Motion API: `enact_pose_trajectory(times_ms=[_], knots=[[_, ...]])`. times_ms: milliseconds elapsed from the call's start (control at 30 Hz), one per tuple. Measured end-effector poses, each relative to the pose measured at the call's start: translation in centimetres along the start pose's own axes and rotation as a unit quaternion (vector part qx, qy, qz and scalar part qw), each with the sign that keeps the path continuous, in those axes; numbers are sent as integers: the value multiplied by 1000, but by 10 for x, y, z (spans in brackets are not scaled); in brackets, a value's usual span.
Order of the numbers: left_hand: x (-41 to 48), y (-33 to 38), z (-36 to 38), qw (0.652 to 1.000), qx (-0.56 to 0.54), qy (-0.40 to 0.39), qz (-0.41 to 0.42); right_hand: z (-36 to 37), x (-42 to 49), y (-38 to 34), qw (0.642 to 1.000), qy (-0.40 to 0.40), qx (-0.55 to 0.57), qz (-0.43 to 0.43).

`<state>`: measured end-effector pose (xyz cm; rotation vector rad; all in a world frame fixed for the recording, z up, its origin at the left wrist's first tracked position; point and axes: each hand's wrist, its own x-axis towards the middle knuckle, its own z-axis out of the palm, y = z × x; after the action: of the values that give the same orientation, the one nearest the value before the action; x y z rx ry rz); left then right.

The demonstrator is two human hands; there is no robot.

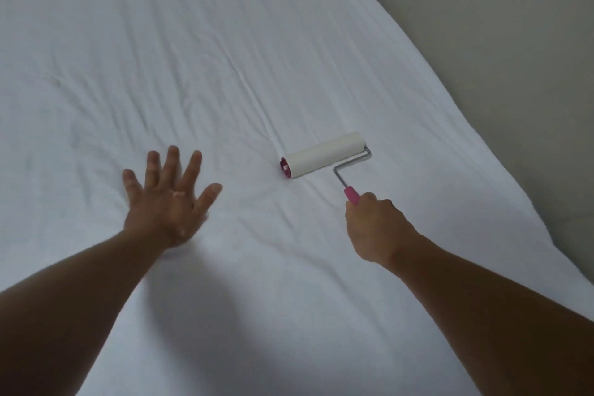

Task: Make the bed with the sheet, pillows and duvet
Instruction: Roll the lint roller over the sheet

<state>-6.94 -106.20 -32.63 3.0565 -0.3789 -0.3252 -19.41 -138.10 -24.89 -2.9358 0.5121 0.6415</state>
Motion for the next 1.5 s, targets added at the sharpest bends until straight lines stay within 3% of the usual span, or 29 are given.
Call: enact_pose_trajectory(times_ms=[200,433,633,767,967,1167,1500], knots=[[-59,23,8,999,-10,18,34,18,-80,36,996,-26,57,65],[-126,47,20,998,0,17,55,45,-161,72,994,-64,-9,84],[-159,64,30,998,-4,18,55,64,-219,101,990,-70,26,117],[-164,66,29,999,-10,9,44,77,-255,118,985,-73,54,146],[-163,67,29,999,0,2,32,102,-322,152,985,-123,42,117],[-163,69,28,999,16,-7,29,107,-366,167,961,-157,129,186],[-157,64,25,999,20,-21,41,53,-433,171,926,-260,126,243]])
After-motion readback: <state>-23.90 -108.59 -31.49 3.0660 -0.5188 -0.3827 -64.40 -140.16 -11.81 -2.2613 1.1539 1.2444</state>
